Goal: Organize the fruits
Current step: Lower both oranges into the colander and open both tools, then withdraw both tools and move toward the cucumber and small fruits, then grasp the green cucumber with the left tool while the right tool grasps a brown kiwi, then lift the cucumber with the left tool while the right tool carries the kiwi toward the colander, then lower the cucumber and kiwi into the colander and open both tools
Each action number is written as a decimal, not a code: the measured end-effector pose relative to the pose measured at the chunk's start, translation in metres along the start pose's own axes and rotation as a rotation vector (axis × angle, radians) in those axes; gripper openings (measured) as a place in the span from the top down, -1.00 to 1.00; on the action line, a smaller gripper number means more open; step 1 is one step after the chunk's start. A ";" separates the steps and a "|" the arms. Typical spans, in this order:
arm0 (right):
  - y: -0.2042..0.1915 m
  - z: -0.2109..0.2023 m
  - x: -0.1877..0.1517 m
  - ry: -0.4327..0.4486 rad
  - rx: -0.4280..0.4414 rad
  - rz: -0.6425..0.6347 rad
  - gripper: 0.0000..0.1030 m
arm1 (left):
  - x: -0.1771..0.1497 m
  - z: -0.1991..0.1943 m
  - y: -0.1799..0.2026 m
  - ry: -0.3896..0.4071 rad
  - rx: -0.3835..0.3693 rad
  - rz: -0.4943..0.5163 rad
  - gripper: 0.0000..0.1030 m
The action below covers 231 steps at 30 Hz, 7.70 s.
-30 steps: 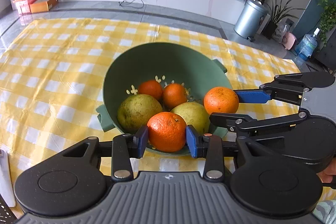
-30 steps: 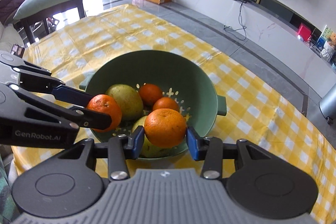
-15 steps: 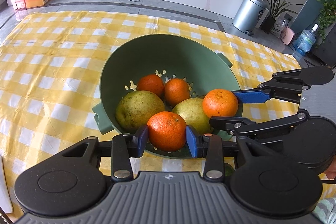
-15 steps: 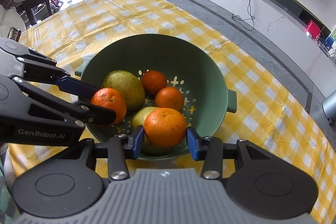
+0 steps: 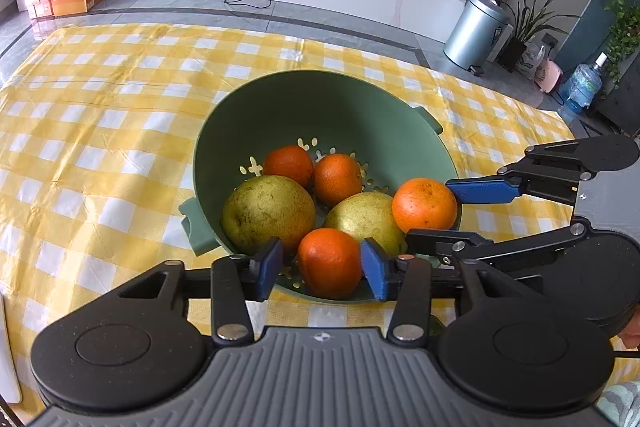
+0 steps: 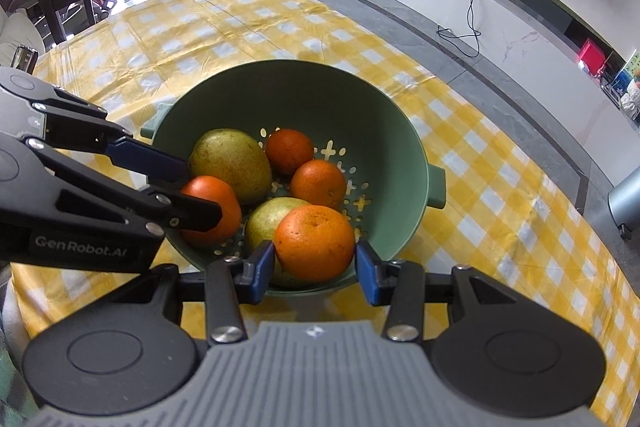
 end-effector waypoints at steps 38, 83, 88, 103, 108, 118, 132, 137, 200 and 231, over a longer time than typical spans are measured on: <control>0.012 -0.120 -0.119 0.284 -0.111 0.497 -0.33 | -0.048 -0.087 0.070 0.134 -0.077 -0.036 -0.33; 0.036 -0.076 -0.213 0.250 -0.052 0.869 -0.19 | -0.124 0.026 0.119 -0.092 0.026 -0.048 -0.14; 0.030 -0.075 -0.208 0.262 -0.026 0.832 -0.07 | -0.123 0.018 0.113 -0.110 0.019 -0.017 0.03; -0.017 -0.056 -0.175 0.226 0.023 0.537 0.43 | -0.126 -0.003 0.083 -0.103 0.053 0.152 0.15; -0.018 -0.047 -0.171 0.210 0.044 0.545 0.49 | -0.121 -0.002 0.081 -0.060 0.057 0.151 0.11; -0.014 -0.025 -0.166 0.162 0.073 0.618 0.59 | -0.123 0.004 0.070 -0.051 0.007 0.118 0.03; -0.019 -0.011 -0.158 0.141 0.112 0.619 0.55 | -0.131 0.008 0.069 -0.053 -0.028 0.142 0.13; -0.020 -0.012 -0.159 0.143 0.113 0.616 0.56 | -0.130 0.006 0.069 -0.055 -0.047 0.130 0.15; 0.025 -0.016 -0.002 0.235 0.043 0.240 0.57 | 0.052 0.035 0.055 -0.077 0.287 0.784 0.18; 0.045 0.038 0.007 0.157 0.101 0.367 0.55 | 0.050 0.051 0.024 -0.135 0.215 0.627 -0.12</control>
Point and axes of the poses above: each gripper's, at about its wrist camera, not at the fingertips, and z roughly the way its jaws point, y to its right, x to its top, the point moved 6 cm from there along z, roughly the way its jaws point, and after that the axes turned 1 degree about y, right-handed, at the moved point
